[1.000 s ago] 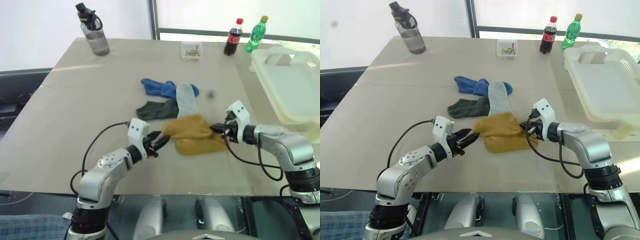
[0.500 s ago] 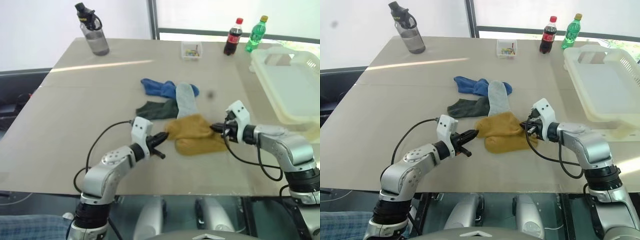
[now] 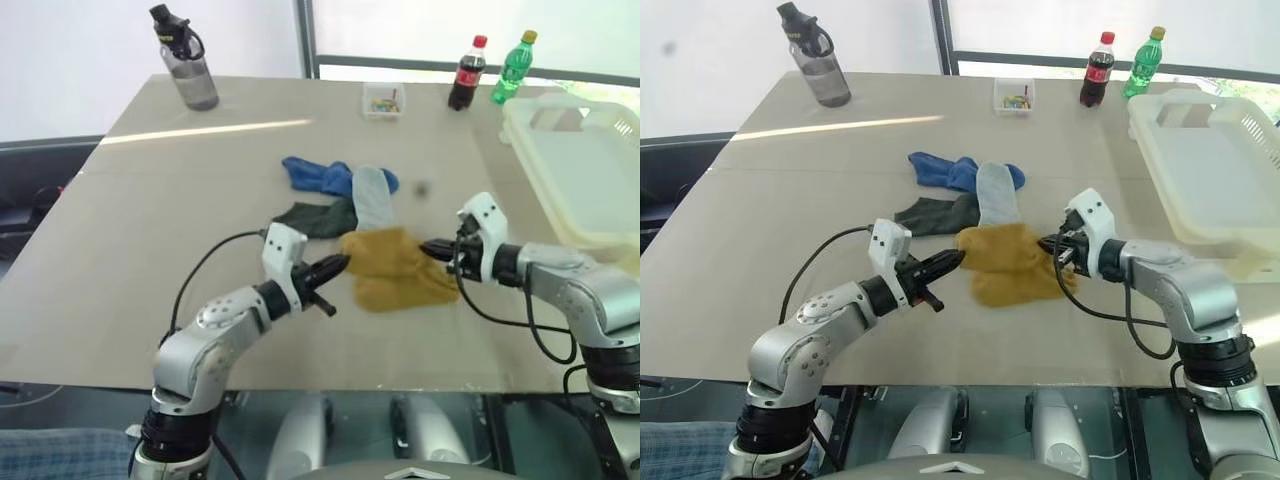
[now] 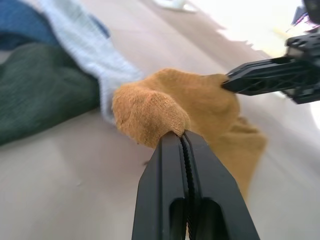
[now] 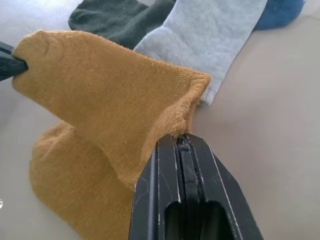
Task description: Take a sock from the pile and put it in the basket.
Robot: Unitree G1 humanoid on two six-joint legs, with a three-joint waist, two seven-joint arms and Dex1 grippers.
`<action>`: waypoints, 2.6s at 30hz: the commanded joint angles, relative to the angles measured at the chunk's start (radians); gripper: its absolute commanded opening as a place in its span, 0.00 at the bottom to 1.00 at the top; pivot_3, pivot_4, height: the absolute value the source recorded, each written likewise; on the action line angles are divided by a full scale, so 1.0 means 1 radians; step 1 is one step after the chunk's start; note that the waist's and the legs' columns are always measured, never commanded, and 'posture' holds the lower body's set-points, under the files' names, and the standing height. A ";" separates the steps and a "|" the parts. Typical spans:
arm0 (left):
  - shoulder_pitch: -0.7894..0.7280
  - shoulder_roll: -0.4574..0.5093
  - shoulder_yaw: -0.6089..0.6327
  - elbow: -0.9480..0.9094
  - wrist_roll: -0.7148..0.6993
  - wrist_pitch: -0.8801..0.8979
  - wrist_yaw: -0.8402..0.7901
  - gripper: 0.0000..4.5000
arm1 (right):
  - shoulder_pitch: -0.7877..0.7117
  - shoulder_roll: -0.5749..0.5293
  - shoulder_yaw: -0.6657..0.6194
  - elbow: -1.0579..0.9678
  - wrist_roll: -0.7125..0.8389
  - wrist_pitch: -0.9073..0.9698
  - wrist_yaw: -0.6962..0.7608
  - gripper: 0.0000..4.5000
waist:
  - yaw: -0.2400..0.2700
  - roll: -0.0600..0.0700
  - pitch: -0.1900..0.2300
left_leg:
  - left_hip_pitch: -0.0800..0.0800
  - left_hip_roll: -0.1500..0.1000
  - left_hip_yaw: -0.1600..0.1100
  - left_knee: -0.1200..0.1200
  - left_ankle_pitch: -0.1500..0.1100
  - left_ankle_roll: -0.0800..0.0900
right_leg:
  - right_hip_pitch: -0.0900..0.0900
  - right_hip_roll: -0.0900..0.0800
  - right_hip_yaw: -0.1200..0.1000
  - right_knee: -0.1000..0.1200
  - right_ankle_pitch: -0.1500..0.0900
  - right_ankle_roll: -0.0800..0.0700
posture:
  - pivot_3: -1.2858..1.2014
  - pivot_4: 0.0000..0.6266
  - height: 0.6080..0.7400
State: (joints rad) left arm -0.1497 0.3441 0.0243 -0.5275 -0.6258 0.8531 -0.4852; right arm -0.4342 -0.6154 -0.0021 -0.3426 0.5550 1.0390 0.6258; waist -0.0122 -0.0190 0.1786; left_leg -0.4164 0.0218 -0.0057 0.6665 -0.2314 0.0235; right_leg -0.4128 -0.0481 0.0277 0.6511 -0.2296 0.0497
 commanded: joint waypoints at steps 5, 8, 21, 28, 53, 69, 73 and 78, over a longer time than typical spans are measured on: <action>0.041 0.005 0.002 -0.118 -0.096 0.065 0.043 0.01 | 0.024 -0.089 -0.113 -0.143 0.087 0.117 -0.008 0.00 | 0.001 0.000 0.000 | 0.000 0.000 0.000 0.000 0.000 0.000 | 0.000 0.000 0.000 -0.001 0.000 0.000 | 0.52 0.24 1.00; 0.057 0.004 -0.002 -0.140 -0.124 0.091 0.067 0.01 | 0.049 -0.125 -0.152 -0.183 0.121 0.181 -0.019 0.00 | 0.001 0.000 0.000 | 0.000 0.000 0.000 0.000 0.000 0.000 | 0.000 0.000 0.000 -0.001 0.000 0.000 | 0.52 0.24 1.00; 0.142 0.013 -0.029 -0.199 -0.191 0.150 0.128 0.01 | 0.124 -0.148 -0.212 -0.249 0.195 0.296 -0.079 0.00 | 0.001 0.000 0.000 | -0.001 0.000 0.000 -0.002 0.000 0.000 | 0.000 0.000 0.000 -0.005 -0.002 0.003 | 0.52 0.24 1.00; 0.152 0.016 -0.039 -0.199 -0.183 0.133 0.152 0.01 | 0.132 -0.142 -0.192 -0.229 0.190 0.271 -0.094 0.00 | 0.001 0.000 0.000 | -0.001 0.000 0.000 -0.002 0.000 0.000 | 0.000 0.000 0.000 -0.006 -0.002 0.003 | 0.52 0.24 1.00; 0.146 0.018 -0.100 -0.126 -0.105 0.068 0.139 0.01 | 0.135 -0.153 -0.130 -0.166 0.133 0.179 -0.085 0.00 | 0.001 0.000 0.000 | -0.001 0.000 0.001 -0.006 0.000 0.000 | 0.000 0.000 0.000 -0.009 -0.001 0.001 | 0.52 0.24 1.00; 0.137 0.025 -0.108 -0.105 -0.077 0.057 0.136 0.00 | 0.156 -0.141 -0.121 -0.144 0.075 0.089 -0.097 0.35 | 0.001 0.000 0.000 | -0.001 0.000 0.001 -0.006 0.000 0.000 | 0.000 0.000 0.000 -0.009 -0.002 0.003 | 0.52 0.24 1.00; 0.139 0.027 -0.108 -0.101 -0.075 0.053 0.134 0.00 | 0.136 -0.150 -0.135 -0.132 0.067 0.037 -0.073 0.55 | 0.001 0.000 0.000 | -0.001 0.000 0.001 -0.006 0.000 0.000 | 0.000 0.000 0.000 -0.009 -0.002 0.003 | 0.52 0.24 1.00; 0.138 0.027 -0.110 -0.090 -0.068 0.048 0.126 0.00 | 0.136 -0.112 -0.091 -0.198 0.066 -0.152 0.023 0.55 | 0.001 0.000 0.000 | -0.001 0.000 0.001 -0.006 0.000 0.000 | 0.000 0.000 0.000 -0.009 -0.002 0.002 | 0.52 0.24 1.00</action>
State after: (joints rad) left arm -0.0071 0.3696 -0.0827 -0.6156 -0.6980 0.9236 -0.3456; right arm -0.2902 -0.7435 -0.0985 -0.4621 0.6154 1.0016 0.5869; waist -0.0111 -0.0192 0.1787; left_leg -0.4173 0.0219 -0.0046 0.6603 -0.2314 0.0236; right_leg -0.4129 -0.0479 0.0272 0.6420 -0.2316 0.0527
